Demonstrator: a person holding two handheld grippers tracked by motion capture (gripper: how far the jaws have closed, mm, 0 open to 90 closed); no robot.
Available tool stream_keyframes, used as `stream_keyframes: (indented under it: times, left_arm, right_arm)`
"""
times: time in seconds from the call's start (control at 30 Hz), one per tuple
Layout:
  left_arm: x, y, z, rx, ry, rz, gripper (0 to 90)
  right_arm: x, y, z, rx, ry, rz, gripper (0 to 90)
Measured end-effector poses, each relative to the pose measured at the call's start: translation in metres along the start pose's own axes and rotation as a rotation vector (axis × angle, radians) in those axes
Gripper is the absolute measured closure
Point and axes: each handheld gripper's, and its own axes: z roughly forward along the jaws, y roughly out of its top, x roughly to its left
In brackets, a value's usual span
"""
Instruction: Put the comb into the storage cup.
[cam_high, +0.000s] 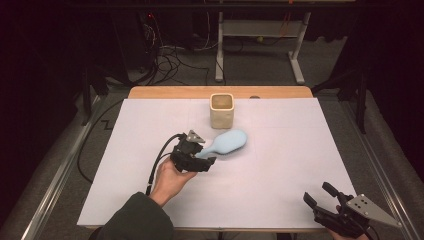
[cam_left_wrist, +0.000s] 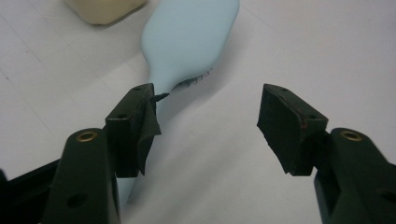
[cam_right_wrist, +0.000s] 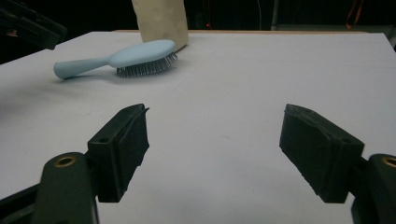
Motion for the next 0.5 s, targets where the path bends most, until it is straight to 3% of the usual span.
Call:
stream_keyframes:
  times: [0.37,0.5]
  left_arm:
    - [0.009,0.018,0.005,0.057,0.011,-0.004,35.8]
    - [0.012,0.024,0.009,0.08,0.024,0.012,34.7]
  right_arm:
    - [0.0,0.0,0.0,0.0,0.001,0.0,24.3]
    - [0.0,0.0,0.0,0.002,0.002,-0.001,24.3]
